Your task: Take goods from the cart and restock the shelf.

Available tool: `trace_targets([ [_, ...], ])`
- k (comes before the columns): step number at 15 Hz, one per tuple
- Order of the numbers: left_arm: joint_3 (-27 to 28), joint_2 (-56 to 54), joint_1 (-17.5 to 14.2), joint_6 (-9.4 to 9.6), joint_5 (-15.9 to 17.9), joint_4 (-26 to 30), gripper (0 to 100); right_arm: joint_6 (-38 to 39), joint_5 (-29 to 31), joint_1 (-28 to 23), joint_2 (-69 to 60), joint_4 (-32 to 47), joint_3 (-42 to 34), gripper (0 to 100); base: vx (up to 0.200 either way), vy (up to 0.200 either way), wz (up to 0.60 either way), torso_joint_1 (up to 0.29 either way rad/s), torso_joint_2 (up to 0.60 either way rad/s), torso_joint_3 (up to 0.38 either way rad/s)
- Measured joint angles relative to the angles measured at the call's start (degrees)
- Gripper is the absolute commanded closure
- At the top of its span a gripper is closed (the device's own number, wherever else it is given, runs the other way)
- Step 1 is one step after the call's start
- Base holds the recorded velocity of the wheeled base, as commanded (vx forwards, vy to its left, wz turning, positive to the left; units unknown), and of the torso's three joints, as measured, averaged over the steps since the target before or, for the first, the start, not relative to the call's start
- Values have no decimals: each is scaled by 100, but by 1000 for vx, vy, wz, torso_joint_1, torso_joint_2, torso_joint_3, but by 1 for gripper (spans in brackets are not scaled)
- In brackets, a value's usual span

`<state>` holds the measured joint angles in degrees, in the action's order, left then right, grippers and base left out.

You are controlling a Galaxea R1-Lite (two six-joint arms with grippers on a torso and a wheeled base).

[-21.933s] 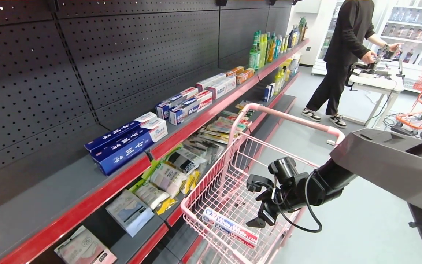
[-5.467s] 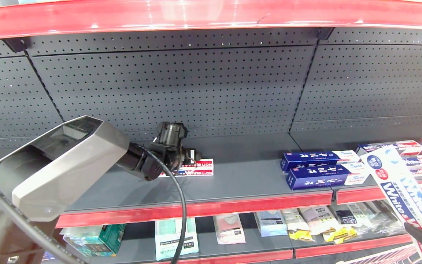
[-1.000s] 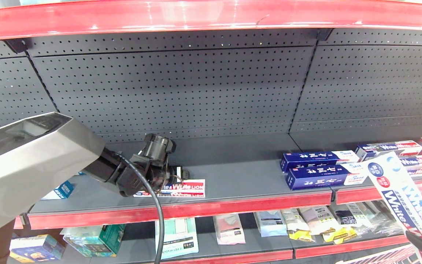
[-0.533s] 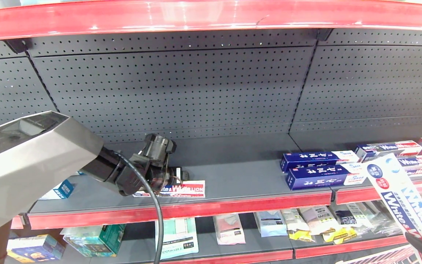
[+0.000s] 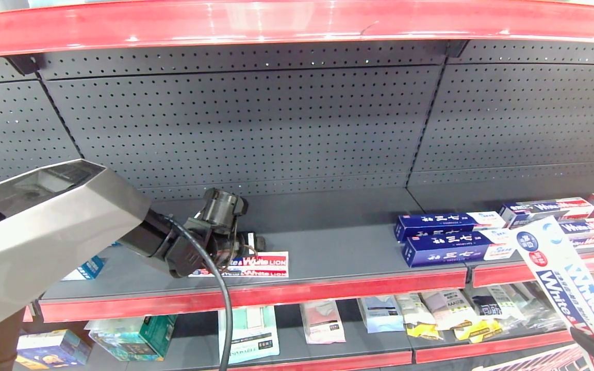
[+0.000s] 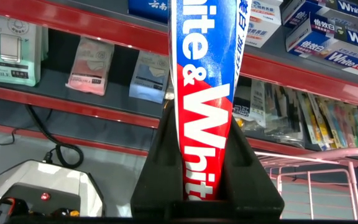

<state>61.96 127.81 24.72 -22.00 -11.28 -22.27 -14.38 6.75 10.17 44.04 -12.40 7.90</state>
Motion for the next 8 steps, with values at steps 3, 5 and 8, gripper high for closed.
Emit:
trace_targets([
  [3, -4, 20, -2, -44, -95, 51, 0, 0, 2, 0, 0, -2, 0, 100, 0, 0, 0, 0, 0, 0],
  [5, -12, 22, -4, -46, -133, 108, 0, 0, 2, 5, 0, -5, 0, 100, 0, 0, 0, 0, 0, 0],
  [8, -9, 22, -4, -46, -238, 152, 0, 0, 2, 9, 0, -2, 0, 100, 0, 0, 0, 0, 0, 0],
])
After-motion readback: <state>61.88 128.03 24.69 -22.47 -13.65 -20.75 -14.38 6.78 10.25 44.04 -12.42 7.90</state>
